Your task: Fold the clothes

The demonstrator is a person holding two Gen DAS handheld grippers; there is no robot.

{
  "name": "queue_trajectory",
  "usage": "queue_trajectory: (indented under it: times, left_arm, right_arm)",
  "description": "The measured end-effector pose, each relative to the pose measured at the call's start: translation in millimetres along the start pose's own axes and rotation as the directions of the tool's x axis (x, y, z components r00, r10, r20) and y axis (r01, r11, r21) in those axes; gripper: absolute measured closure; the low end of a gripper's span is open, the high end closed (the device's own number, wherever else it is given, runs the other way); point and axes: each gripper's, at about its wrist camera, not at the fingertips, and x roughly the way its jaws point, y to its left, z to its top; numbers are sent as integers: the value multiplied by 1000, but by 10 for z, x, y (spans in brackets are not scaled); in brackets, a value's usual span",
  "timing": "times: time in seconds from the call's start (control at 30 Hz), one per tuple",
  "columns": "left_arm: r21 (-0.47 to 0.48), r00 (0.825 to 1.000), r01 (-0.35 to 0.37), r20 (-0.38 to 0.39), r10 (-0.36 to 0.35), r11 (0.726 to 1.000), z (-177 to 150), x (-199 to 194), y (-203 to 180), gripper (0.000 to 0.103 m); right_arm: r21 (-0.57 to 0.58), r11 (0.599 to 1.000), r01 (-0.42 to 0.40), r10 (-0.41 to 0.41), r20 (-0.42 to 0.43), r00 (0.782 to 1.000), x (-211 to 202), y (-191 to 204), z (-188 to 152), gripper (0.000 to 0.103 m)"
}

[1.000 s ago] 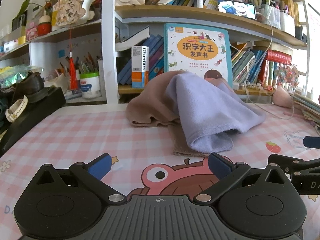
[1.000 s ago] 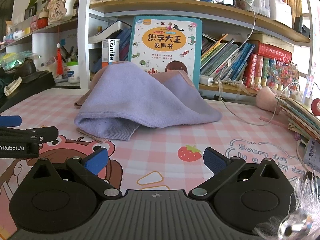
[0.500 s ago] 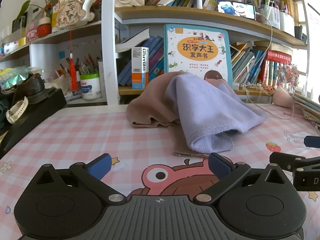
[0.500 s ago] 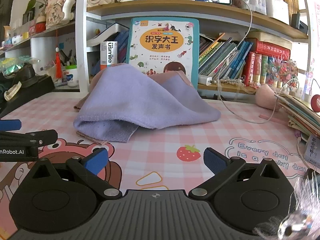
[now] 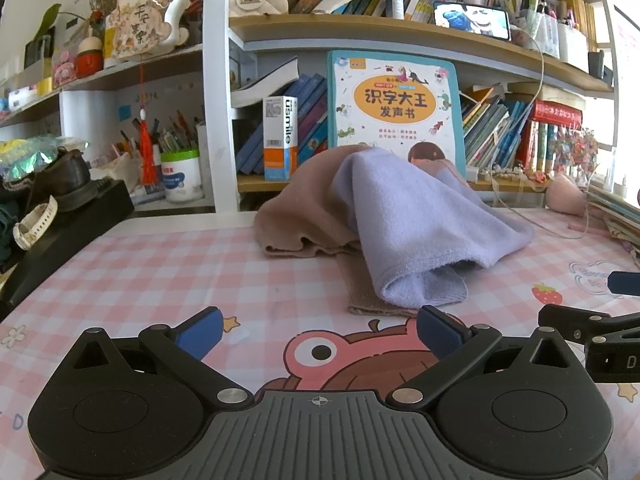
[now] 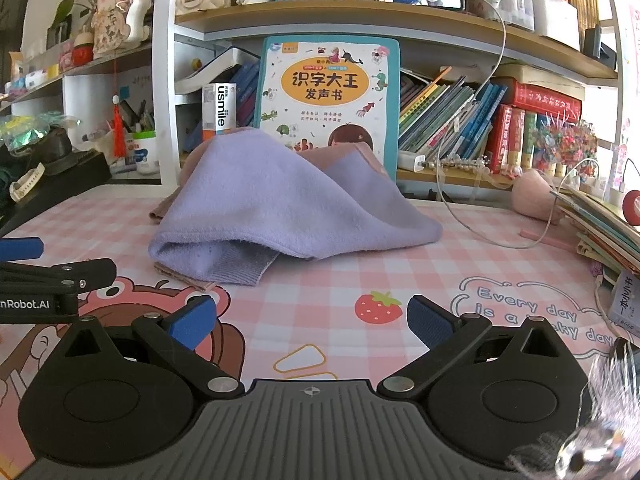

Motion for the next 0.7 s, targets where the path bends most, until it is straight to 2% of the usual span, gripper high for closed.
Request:
queue_trajectory:
  times: [0.5, 0.7]
  left_arm:
    - [-10, 1000, 3, 11, -3, 1000, 9, -29, 10, 0]
    - [0, 999, -7, 35, 7, 1000, 13, -71, -8, 0]
  right_arm:
    - [-14, 1000, 20, -19, 16, 1000, -15, 25, -6, 1]
    - [-11, 1000, 0, 0, 35, 999, -47, 16, -10, 1]
